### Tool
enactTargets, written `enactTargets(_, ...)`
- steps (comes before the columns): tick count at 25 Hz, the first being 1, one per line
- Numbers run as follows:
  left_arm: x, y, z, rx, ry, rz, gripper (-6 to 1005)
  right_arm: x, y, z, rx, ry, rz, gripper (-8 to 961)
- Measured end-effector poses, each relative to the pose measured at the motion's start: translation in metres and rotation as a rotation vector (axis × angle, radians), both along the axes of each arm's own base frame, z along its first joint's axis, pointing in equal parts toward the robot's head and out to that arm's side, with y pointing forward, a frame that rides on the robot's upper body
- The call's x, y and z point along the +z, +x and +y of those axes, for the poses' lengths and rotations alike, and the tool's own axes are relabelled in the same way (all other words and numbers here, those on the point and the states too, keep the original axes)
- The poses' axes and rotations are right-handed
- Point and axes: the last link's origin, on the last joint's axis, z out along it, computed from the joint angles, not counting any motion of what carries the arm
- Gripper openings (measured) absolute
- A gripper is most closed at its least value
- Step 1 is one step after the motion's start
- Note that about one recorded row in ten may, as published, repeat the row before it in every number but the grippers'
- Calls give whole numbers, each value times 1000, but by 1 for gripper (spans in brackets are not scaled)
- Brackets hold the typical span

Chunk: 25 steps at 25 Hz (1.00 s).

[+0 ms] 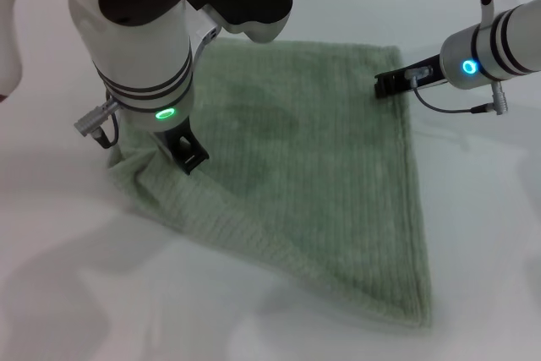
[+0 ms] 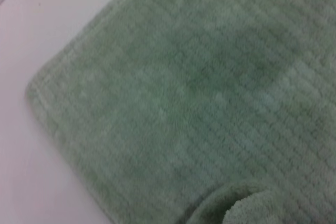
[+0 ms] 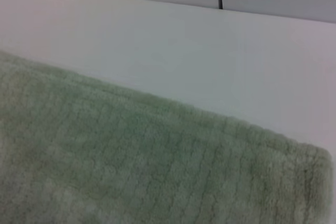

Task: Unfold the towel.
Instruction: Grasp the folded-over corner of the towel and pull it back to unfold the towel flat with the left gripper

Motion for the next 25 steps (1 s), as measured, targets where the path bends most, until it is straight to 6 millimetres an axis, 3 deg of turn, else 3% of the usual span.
enactTargets(16,3,-13,-1,140,73,37,15,0,2,-2,-3,-10,-5,-1)
enactTargets(22,-5,-10,-7,127,84,56,46,-1,4,-4,-3,-18,-15,-1)
enactTargets(25,-7,-15,-7,149,93,85,130,-1,5,-4,6,-24,-19,-1)
